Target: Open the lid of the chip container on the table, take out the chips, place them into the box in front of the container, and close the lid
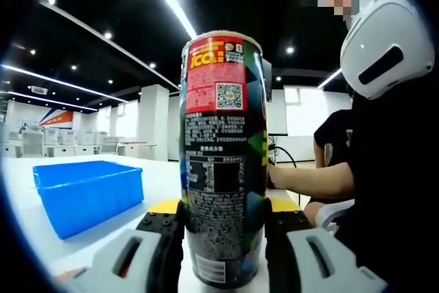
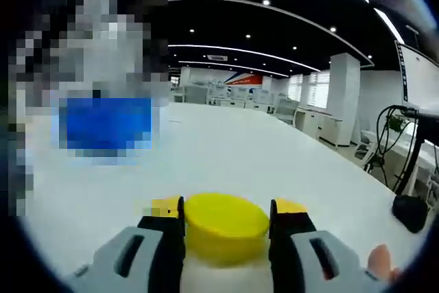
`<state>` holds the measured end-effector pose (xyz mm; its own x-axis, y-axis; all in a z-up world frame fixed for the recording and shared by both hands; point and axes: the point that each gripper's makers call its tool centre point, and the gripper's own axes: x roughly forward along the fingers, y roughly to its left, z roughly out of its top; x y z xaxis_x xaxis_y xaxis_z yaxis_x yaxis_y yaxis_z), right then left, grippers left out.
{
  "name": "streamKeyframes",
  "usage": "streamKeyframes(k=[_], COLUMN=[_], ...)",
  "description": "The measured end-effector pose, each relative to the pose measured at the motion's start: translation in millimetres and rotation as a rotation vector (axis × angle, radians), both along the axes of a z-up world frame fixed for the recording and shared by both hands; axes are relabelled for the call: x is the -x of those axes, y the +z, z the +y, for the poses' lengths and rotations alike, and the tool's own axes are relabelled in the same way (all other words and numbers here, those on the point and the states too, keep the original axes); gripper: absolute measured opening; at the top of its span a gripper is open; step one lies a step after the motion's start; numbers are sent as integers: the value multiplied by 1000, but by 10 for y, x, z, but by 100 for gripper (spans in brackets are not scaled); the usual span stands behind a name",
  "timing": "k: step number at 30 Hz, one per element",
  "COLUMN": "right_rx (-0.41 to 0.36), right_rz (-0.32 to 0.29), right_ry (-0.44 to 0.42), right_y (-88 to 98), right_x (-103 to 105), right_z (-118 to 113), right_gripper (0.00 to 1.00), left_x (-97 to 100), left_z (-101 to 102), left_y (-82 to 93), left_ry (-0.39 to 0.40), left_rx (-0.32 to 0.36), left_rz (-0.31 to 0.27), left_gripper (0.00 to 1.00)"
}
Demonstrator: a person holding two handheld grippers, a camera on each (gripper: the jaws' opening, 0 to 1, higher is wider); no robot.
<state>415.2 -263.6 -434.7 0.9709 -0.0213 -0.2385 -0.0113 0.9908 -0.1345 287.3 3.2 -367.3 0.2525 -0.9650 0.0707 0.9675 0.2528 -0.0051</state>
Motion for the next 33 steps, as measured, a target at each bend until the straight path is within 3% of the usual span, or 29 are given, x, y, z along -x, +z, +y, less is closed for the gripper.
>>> streamKeyframes(k=[26,28,30,33], right_rx=[5,7,27,-14], right_rz=[2,-15,-74,-137], right_ry=[18,10,1,21], right_y=[27,66,195,415], right_x=[45,41,19,14], right_z=[89,73,35,57], right_gripper=[44,47,50,48], left_x=[0,0,0,0], left_z=[-3,-4,-4,-5], left_y=[-23,-25,-26,-28], left_ry=[3,4,6,5], left_rx=[-13,-14,-16,-17], left_rz=[-3,-3,0,2], left_gripper=[47,47,47,47])
